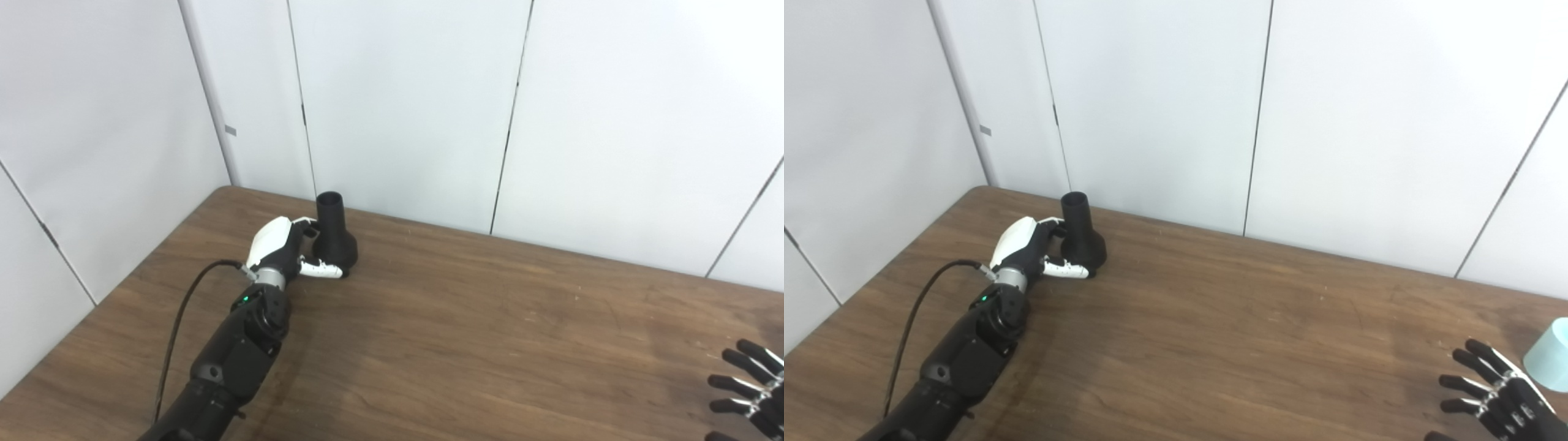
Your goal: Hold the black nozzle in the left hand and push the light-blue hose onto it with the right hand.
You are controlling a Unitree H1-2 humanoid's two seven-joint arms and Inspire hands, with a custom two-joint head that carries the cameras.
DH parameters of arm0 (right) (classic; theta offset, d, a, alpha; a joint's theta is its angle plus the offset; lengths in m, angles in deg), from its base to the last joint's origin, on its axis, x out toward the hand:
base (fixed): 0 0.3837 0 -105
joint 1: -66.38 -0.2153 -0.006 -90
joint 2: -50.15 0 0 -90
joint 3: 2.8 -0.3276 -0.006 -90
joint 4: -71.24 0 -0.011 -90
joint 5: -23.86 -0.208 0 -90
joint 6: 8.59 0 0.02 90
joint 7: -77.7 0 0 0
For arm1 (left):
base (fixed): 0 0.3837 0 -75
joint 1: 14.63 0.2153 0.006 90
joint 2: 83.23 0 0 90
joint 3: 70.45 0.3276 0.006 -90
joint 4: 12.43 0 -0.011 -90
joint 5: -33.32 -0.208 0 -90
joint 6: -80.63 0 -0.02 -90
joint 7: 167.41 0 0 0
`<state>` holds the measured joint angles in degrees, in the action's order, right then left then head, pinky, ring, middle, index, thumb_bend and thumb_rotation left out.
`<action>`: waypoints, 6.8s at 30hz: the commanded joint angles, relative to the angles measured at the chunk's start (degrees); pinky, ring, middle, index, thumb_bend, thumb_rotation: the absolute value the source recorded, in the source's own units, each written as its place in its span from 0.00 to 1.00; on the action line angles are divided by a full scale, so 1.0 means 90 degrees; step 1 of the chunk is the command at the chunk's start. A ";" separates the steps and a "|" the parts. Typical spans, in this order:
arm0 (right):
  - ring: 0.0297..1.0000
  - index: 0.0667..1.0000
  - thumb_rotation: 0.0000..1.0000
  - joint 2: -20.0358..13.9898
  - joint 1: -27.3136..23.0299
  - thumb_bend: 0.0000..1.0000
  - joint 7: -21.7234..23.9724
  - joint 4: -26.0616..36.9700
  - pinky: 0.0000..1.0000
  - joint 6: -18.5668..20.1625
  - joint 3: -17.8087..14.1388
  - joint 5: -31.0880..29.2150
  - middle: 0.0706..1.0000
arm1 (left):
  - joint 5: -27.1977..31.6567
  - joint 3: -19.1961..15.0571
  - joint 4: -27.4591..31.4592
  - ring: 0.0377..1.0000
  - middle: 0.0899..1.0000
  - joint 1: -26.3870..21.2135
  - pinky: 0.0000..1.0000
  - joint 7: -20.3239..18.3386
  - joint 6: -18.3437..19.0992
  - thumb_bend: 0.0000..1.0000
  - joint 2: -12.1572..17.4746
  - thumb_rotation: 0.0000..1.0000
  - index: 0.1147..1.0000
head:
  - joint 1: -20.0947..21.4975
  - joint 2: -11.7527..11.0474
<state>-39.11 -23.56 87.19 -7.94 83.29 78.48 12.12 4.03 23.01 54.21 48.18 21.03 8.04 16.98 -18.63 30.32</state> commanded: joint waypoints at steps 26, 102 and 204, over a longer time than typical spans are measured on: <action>0.66 0.79 0.16 -0.0076 -0.0133 0.82 -0.0059 0.0343 0.53 0.0023 -0.0071 -0.0034 0.78 | -0.0009 -0.0066 -0.0013 0.78 0.62 -0.0453 1.00 0.0284 -0.0251 0.95 -0.0024 0.21 0.65 | 0.0030 0.0103; 0.63 0.76 0.17 0.0492 -0.0574 0.79 -0.0709 0.1577 0.50 0.1159 0.0180 0.0853 0.75 | -0.0413 0.2839 0.0664 0.57 0.42 0.0013 0.98 -0.1960 -0.3508 0.53 -0.1579 0.00 0.42 | 0.2394 0.0663; 0.84 0.85 0.06 -0.2668 -0.4639 0.90 0.2937 -0.2960 0.71 0.2770 0.1273 0.6354 0.87 | -0.0563 0.2933 -0.0837 0.58 0.41 0.0324 0.99 -0.1054 -0.4352 0.53 -0.0148 0.00 0.43 | 0.5191 -0.0369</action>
<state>-61.38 -63.36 116.02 -35.61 108.63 90.21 69.80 3.18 47.67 49.97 46.75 16.87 -34.76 12.09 28.21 26.89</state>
